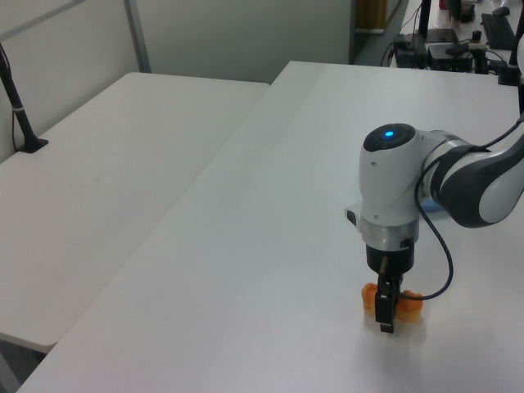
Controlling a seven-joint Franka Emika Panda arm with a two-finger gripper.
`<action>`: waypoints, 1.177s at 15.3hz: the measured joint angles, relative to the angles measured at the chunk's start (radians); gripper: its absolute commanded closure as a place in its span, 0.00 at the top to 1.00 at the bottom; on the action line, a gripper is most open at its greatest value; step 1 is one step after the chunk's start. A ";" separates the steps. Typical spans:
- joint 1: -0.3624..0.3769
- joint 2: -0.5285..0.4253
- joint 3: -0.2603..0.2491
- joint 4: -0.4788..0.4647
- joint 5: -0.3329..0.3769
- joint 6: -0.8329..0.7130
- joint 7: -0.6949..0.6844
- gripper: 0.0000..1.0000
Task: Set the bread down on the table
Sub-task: 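Lift the bread roll off the plate and carry it beside the plate, then lower the bread roll onto the table and open the gripper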
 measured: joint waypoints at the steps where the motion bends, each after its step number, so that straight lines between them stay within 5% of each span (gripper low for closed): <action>1: -0.001 0.000 0.000 0.004 0.000 0.000 0.000 1.00; 18: -0.019 -0.044 -0.001 0.020 -0.003 -0.030 0.000 1.00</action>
